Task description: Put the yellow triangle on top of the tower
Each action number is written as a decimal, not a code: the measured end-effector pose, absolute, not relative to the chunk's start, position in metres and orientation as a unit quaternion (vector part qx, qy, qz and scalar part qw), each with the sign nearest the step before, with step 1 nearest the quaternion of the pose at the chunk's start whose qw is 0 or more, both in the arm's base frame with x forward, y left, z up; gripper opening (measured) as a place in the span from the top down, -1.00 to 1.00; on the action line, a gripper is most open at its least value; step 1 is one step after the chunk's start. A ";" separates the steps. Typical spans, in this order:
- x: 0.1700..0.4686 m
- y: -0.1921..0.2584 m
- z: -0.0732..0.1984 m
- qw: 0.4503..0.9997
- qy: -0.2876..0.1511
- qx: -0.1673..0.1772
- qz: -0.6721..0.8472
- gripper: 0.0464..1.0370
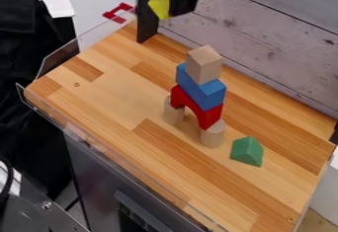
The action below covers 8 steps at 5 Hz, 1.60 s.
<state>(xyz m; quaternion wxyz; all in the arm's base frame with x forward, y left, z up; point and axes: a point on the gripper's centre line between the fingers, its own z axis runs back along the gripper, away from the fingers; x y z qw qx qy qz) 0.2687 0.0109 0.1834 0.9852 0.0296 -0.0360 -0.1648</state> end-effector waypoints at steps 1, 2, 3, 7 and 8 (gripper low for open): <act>0.266 0.008 0.185 0.985 -0.026 0.027 -0.166 -0.05; 0.271 -0.001 0.169 0.985 -0.004 0.014 -0.174 -0.05; 0.279 -0.012 0.146 0.982 0.021 -0.005 -0.186 -0.05; 0.286 -0.014 0.131 0.985 0.027 0.008 -0.170 -0.05; 0.286 -0.014 0.129 0.986 0.025 0.008 -0.163 -0.19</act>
